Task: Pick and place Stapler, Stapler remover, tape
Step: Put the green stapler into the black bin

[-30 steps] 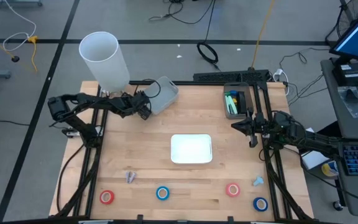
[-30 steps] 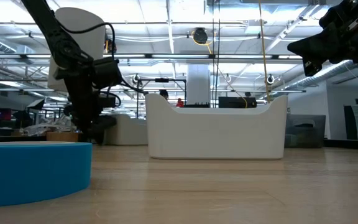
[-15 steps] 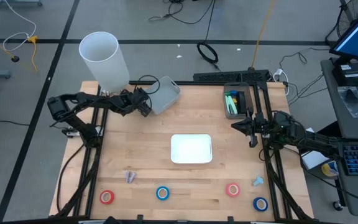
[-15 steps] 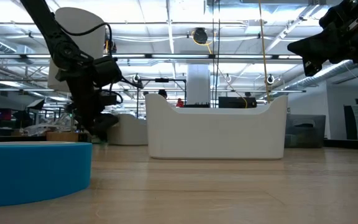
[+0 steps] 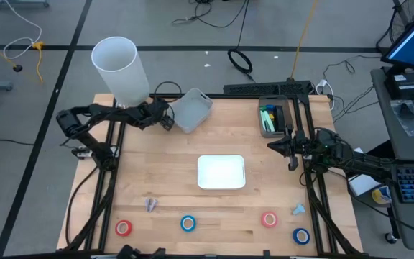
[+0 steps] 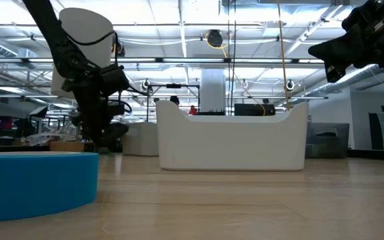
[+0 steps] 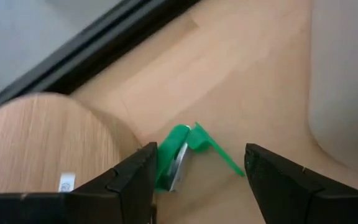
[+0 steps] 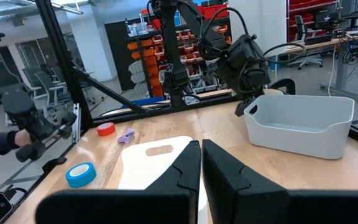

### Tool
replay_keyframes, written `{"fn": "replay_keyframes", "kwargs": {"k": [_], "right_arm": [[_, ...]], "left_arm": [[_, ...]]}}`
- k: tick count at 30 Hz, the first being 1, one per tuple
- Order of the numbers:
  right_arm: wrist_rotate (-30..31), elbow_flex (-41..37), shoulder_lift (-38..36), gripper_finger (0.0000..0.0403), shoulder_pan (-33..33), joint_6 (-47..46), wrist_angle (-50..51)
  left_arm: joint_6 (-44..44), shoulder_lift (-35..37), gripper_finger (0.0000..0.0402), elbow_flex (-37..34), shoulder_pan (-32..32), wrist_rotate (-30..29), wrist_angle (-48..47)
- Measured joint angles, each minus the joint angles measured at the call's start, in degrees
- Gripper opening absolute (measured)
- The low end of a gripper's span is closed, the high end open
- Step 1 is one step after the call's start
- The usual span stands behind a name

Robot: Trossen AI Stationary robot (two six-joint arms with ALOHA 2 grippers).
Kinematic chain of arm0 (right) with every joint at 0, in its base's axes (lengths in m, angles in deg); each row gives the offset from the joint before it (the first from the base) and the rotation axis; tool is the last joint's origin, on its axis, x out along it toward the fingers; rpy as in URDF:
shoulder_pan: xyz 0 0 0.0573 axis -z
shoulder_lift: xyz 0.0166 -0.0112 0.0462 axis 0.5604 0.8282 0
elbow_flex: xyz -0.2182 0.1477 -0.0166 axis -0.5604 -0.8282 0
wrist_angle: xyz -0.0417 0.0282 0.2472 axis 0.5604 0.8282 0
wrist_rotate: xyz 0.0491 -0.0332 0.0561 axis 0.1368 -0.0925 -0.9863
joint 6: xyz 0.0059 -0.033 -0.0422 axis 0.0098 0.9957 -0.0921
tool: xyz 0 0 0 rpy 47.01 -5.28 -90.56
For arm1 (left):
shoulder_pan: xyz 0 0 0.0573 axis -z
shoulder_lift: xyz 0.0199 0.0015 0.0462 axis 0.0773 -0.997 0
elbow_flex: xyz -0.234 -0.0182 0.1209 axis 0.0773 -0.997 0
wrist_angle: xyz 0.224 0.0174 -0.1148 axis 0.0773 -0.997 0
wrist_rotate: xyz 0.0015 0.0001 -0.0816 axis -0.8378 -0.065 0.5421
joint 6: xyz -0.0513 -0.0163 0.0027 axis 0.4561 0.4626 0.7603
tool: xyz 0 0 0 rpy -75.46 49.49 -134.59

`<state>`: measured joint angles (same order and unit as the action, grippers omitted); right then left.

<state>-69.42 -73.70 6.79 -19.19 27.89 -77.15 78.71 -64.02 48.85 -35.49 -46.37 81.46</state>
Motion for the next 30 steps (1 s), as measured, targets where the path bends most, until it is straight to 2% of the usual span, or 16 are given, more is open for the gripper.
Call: {"fn": "replay_keyframes", "kwargs": {"k": [6,14,21,30], "right_arm": [[0.0,0.0,0.0,0.0008,0.0,-0.1,0.0],[0.0,0.0,0.1,0.0008,0.0,-0.1,0.0],[0.0,0.0,0.1,0.0008,0.0,-0.1,0.0],[-0.1,0.0,0.1,0.0008,0.0,-0.1,0.0]], "left_arm": [[0.4,-4.0,0.0228,0.6,0.7,-0.1,2.2],[2.6,-5.3,0.0151,0.8,1.1,1.6,1.8],[5.3,-5.3,0.0099,0.8,4.1,0.1,-1.1],[13.3,-3.8,0.0080,0.7,10.3,-1.2,-7.5]]}}
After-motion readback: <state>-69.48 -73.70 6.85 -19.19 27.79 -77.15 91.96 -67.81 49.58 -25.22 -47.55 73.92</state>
